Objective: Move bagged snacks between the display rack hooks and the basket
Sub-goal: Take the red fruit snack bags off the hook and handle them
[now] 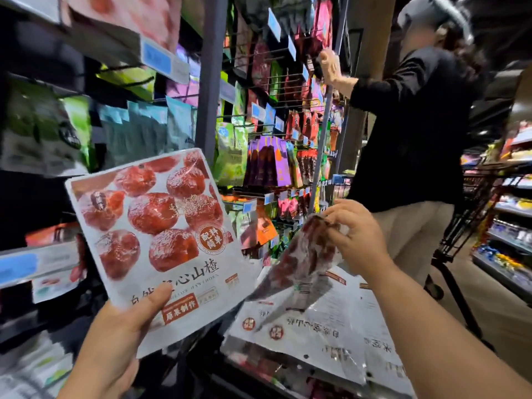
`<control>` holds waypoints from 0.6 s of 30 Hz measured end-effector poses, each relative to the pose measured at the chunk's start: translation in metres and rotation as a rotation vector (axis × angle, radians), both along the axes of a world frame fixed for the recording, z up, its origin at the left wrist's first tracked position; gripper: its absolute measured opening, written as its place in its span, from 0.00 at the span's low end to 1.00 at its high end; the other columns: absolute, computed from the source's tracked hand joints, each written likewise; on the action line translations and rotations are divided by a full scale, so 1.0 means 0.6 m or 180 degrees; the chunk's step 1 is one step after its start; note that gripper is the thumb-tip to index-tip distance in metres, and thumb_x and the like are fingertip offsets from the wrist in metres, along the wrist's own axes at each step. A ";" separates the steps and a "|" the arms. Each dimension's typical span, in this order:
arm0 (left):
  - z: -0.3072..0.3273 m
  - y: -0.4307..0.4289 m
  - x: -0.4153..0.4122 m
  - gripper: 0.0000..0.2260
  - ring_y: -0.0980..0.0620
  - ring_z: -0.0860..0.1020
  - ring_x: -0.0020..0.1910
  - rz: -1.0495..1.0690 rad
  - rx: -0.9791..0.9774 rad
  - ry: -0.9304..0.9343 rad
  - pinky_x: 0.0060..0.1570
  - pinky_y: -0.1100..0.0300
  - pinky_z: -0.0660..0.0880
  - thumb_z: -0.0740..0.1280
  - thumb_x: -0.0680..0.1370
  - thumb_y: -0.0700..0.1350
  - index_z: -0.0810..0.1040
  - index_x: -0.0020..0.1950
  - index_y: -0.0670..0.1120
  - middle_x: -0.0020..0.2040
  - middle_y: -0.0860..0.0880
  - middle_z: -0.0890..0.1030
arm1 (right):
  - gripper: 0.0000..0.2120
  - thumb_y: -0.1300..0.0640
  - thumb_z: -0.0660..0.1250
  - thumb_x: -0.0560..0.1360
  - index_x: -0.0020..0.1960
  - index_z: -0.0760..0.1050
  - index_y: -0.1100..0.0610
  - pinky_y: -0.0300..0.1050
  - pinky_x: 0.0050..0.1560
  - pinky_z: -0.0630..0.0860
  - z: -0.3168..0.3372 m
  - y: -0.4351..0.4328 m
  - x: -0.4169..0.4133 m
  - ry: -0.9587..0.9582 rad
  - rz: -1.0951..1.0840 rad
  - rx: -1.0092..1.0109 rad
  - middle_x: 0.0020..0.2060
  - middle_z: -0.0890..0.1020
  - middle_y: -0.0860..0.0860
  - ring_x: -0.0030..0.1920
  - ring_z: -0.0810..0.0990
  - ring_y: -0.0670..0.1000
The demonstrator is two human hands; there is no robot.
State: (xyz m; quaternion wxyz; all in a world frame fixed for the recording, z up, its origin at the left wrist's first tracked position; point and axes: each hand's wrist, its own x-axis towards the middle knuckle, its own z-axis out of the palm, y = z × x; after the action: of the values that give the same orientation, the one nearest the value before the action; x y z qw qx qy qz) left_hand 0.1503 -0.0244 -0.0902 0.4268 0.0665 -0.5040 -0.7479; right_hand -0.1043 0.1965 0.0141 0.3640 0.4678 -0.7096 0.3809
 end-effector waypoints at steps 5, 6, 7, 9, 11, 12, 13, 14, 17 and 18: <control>0.013 -0.017 0.018 0.20 0.47 0.84 0.51 0.0226 -0.0092 0.0113 0.43 0.58 0.82 0.69 0.68 0.37 0.79 0.60 0.45 0.54 0.46 0.85 | 0.06 0.67 0.73 0.70 0.43 0.84 0.57 0.38 0.51 0.65 0.029 -0.017 0.016 -0.0281 -0.0217 0.0299 0.43 0.80 0.45 0.53 0.75 0.47; 0.016 -0.021 0.022 0.22 0.47 0.84 0.52 0.0247 -0.0098 0.0136 0.45 0.57 0.82 0.69 0.67 0.38 0.79 0.62 0.45 0.55 0.46 0.85 | 0.06 0.64 0.73 0.72 0.42 0.82 0.54 0.40 0.46 0.66 0.031 -0.018 0.015 -0.0286 -0.0250 0.0344 0.42 0.80 0.46 0.50 0.76 0.49; 0.016 -0.026 0.027 0.24 0.45 0.83 0.54 0.0280 -0.0105 0.0132 0.48 0.54 0.81 0.71 0.66 0.39 0.78 0.63 0.44 0.56 0.45 0.84 | 0.09 0.61 0.72 0.73 0.39 0.79 0.49 0.42 0.42 0.65 0.033 -0.020 0.013 -0.0298 -0.0297 0.0367 0.39 0.79 0.45 0.46 0.76 0.51; 0.018 -0.038 0.038 0.25 0.42 0.82 0.56 0.0314 -0.0215 0.0093 0.54 0.46 0.79 0.74 0.65 0.40 0.79 0.63 0.46 0.57 0.44 0.84 | 0.12 0.54 0.71 0.76 0.36 0.71 0.48 0.46 0.37 0.66 0.037 -0.021 0.011 -0.0358 -0.0379 0.0330 0.35 0.76 0.45 0.40 0.75 0.51; 0.020 -0.053 0.047 0.26 0.42 0.82 0.56 0.0419 -0.0411 -0.0045 0.60 0.42 0.75 0.79 0.61 0.44 0.81 0.59 0.50 0.56 0.45 0.84 | 0.13 0.51 0.69 0.77 0.37 0.69 0.48 0.46 0.36 0.67 0.047 -0.021 0.016 -0.0429 -0.0367 0.0225 0.34 0.76 0.44 0.37 0.74 0.47; 0.021 -0.058 0.051 0.30 0.42 0.83 0.55 0.0498 -0.0459 -0.0123 0.62 0.41 0.73 0.82 0.57 0.48 0.82 0.58 0.51 0.56 0.46 0.84 | 0.14 0.51 0.69 0.77 0.36 0.68 0.47 0.45 0.35 0.67 0.053 -0.021 0.021 -0.0506 -0.0270 0.0119 0.32 0.75 0.44 0.36 0.73 0.45; 0.023 -0.063 0.053 0.34 0.42 0.82 0.55 0.0529 -0.0466 -0.0178 0.63 0.40 0.71 0.84 0.53 0.53 0.82 0.58 0.52 0.56 0.46 0.84 | 0.15 0.52 0.69 0.78 0.35 0.67 0.47 0.44 0.35 0.67 0.058 -0.022 0.026 -0.0640 -0.0146 -0.0011 0.31 0.74 0.45 0.35 0.73 0.45; 0.023 -0.067 0.054 0.38 0.42 0.82 0.56 0.0523 -0.0444 -0.0205 0.63 0.39 0.71 0.84 0.50 0.57 0.82 0.59 0.53 0.56 0.46 0.84 | 0.15 0.53 0.68 0.78 0.35 0.68 0.48 0.45 0.36 0.68 0.061 -0.025 0.030 -0.0817 -0.0015 -0.0149 0.31 0.74 0.45 0.35 0.73 0.47; 0.026 -0.062 0.050 0.34 0.45 0.83 0.55 0.0624 -0.0573 -0.0422 0.61 0.41 0.73 0.83 0.52 0.60 0.82 0.57 0.58 0.55 0.50 0.85 | 0.07 0.52 0.67 0.79 0.42 0.75 0.51 0.53 0.48 0.79 0.063 -0.037 0.041 -0.1494 0.0464 -0.0494 0.40 0.82 0.51 0.44 0.82 0.54; 0.027 -0.058 0.048 0.29 0.47 0.84 0.53 0.0712 -0.0657 -0.0511 0.59 0.44 0.75 0.82 0.54 0.58 0.83 0.54 0.60 0.52 0.53 0.86 | 0.06 0.51 0.67 0.79 0.45 0.77 0.52 0.58 0.52 0.79 0.061 -0.046 0.046 -0.1702 0.0589 -0.0582 0.43 0.84 0.52 0.47 0.83 0.55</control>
State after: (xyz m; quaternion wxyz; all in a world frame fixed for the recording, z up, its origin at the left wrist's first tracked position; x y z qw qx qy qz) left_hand 0.1791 -0.0593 -0.0739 0.4703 0.1375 -0.6001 -0.6323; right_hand -0.0766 0.1691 0.0507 0.1686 0.3788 -0.6974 0.5845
